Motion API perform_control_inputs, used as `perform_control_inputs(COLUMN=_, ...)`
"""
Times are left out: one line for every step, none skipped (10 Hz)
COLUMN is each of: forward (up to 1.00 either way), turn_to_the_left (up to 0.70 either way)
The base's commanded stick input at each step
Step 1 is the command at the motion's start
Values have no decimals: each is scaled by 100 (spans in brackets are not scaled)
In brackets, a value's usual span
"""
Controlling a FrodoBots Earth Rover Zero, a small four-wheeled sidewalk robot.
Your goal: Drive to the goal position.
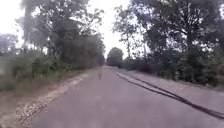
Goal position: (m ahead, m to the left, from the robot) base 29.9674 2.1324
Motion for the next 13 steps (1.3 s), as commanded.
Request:
perform_control_inputs(forward=100, turn_to_the_left=0)
perform_control_inputs(forward=100, turn_to_the_left=0)
perform_control_inputs(forward=100, turn_to_the_left=0)
perform_control_inputs(forward=100, turn_to_the_left=0)
perform_control_inputs(forward=100, turn_to_the_left=0)
perform_control_inputs(forward=100, turn_to_the_left=0)
perform_control_inputs(forward=100, turn_to_the_left=0)
perform_control_inputs(forward=100, turn_to_the_left=0)
perform_control_inputs(forward=100, turn_to_the_left=0)
perform_control_inputs(forward=100, turn_to_the_left=0)
perform_control_inputs(forward=100, turn_to_the_left=0)
perform_control_inputs(forward=100, turn_to_the_left=0)
perform_control_inputs(forward=100, turn_to_the_left=0)
